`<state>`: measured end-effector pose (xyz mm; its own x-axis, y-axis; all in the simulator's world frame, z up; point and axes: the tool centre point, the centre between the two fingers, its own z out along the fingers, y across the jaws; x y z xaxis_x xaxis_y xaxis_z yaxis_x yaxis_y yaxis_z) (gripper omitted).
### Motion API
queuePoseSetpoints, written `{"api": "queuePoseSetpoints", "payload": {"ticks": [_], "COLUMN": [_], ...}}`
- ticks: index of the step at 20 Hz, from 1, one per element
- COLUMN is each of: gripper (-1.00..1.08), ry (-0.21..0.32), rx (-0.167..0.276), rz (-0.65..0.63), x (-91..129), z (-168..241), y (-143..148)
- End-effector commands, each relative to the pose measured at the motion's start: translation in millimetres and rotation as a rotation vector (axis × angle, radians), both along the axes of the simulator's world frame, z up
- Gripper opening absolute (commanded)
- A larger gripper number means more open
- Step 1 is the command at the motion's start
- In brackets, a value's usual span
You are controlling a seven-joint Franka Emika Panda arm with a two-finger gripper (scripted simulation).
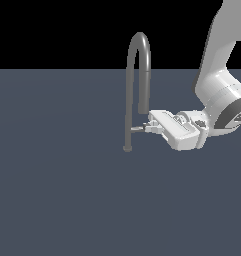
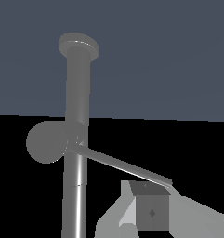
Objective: Turn on the faucet by rotating a designated handle.
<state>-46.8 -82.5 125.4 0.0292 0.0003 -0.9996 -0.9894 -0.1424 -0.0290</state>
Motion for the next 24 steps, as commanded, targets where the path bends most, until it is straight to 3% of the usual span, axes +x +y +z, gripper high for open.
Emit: {"api": "queuePoseSetpoints", "payload": {"ticks": [1, 11, 12, 24], "gripper": [-1.00, -1.00, -1.00, -1.00], "ry": [0.000, 0.029, -0.009, 0.028], "rx": [0.000, 0.000, 0.005, 0.000], "rz": [0.000, -0.005, 0.004, -0.004], "x": [0.0, -9.4, 0.7, 8.4], "z": [0.0, -54.9, -30.4, -81.1], "y": [-0.1, -1.6, 0.0, 0.9]}}
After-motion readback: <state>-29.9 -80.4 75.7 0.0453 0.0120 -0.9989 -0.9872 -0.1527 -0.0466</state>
